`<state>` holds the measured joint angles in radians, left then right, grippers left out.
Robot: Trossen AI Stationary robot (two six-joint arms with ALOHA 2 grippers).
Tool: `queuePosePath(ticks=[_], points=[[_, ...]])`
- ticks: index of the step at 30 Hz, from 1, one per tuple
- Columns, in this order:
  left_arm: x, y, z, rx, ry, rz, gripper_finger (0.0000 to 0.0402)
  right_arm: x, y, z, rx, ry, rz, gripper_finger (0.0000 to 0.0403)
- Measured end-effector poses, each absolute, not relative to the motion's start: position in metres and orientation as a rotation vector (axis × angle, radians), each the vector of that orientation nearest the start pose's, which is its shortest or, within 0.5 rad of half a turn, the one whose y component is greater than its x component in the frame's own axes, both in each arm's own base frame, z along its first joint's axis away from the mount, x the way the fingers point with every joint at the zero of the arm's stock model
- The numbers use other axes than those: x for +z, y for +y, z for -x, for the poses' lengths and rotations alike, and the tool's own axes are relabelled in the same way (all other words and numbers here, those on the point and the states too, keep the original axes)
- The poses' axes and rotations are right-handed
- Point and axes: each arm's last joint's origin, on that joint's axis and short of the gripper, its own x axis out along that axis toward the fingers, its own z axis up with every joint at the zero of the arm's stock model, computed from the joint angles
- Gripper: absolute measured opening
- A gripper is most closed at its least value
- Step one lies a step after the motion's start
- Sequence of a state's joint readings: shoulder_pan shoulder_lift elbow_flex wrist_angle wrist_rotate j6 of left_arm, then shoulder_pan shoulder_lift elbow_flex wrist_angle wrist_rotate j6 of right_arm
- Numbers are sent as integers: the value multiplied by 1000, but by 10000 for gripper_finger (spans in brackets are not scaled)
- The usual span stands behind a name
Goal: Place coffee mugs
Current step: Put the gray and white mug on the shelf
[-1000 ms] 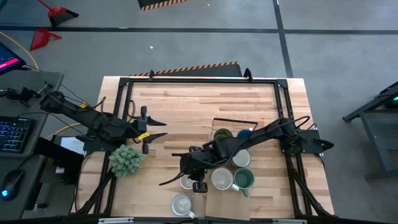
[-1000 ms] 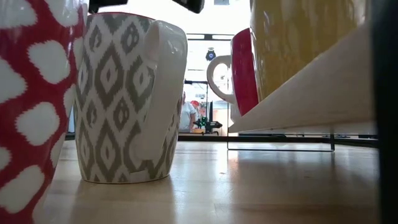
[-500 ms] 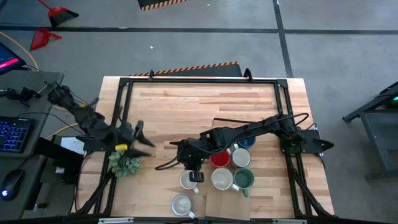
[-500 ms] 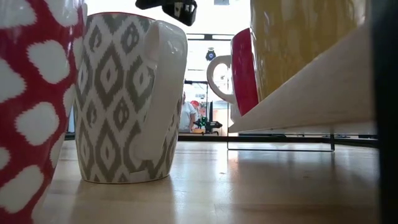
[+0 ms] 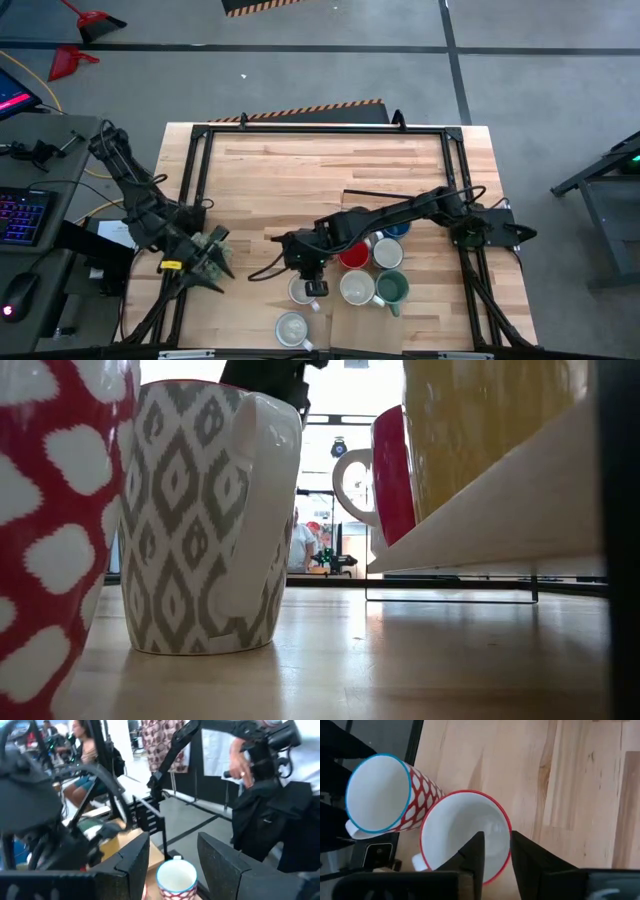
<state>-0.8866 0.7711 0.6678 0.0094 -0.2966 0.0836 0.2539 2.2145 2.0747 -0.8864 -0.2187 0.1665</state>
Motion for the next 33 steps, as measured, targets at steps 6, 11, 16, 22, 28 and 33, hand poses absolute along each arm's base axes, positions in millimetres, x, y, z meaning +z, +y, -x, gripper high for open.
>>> queuePosePath(ticks=[6, 11, 16, 22, 28, 33], points=[[315, -137, -111, -643, 35, -123, 154, 250, 128, -467, 336, 1066, -138, 105], [315, -142, -104, -691, 34, -126, 154, 250, 128, -468, 336, 1056, -136, 114], [314, -146, -98, -727, 33, -128, 154, 250, 128, -468, 348, 1053, -113, 114], [314, -148, -95, -747, 43, -107, 154, 248, 127, -468, 347, 1057, -113, 114], [313, -148, -95, -745, 78, -49, 154, 236, 128, -472, 322, 1075, -107, 114], [310, -148, -95, -745, 101, -66, 154, 224, 129, -476, 314, 1097, -103, 114]])
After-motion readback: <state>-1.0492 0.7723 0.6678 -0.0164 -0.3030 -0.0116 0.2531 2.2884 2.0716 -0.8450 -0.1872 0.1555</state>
